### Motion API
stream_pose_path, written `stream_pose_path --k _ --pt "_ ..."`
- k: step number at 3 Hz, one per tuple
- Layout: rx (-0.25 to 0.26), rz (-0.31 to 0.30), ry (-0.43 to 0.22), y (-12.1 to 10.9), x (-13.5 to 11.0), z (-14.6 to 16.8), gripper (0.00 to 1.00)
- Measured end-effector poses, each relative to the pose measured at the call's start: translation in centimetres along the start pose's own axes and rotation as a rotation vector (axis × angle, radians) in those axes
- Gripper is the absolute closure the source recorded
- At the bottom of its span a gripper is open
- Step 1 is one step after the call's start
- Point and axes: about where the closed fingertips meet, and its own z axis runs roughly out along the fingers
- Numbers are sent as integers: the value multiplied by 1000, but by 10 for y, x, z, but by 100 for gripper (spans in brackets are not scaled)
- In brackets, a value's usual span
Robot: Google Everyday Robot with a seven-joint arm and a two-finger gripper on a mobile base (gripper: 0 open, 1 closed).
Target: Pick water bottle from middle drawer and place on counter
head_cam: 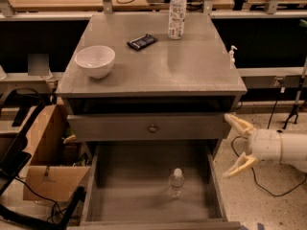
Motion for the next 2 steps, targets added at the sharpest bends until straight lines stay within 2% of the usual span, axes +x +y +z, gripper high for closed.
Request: stream_pose_path --k 1,2 --pt "16 -43 -73 9 69 29 0" --pt "7 -45 -20 11 94 31 0"
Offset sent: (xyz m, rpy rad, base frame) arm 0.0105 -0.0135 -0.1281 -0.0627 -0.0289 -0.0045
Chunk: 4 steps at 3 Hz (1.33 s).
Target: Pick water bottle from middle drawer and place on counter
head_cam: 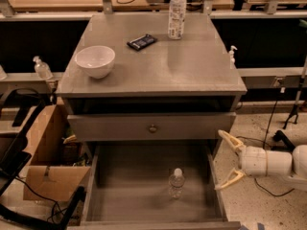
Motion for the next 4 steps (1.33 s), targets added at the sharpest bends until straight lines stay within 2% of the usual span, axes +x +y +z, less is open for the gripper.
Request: stream_pose_path --k 1,2,3,4 --pt "-15 16 -7 2 -1 9 0" --pt "-55 63 -40 20 22 51 0" --pt "-105 96 -77 50 59 108 0" --pt "-126 110 -86 65 76 132 0"
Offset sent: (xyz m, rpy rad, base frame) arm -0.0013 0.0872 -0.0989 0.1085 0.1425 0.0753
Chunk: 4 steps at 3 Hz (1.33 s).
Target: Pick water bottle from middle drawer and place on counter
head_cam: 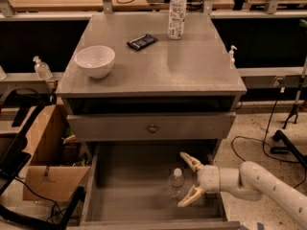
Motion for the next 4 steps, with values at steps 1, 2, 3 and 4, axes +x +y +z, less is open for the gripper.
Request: stream_pose_path --k 1,2,3,4 --pt "-57 3 77 15 25 31 27" --pt "-85 8 115 20 35 45 50" --pt "-101 33 112 23 37 53 73" --pt "-90 69 43 11 5 35 96"
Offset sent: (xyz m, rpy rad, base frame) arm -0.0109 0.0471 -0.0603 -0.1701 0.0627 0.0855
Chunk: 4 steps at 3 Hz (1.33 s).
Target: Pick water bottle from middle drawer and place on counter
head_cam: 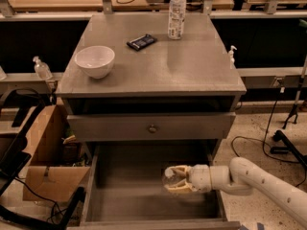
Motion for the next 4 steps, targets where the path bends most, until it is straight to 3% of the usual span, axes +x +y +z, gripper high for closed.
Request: stream_pose_path --k 1,2,3,4 --pt "13 74 -117 -4 -88 -71 100" --pt "50 101 -154 -13 -164 -129 100" --pt "136 101 -165 -34 -245 -177 100" --pt "234 96 -145 -60 -315 -201 100"
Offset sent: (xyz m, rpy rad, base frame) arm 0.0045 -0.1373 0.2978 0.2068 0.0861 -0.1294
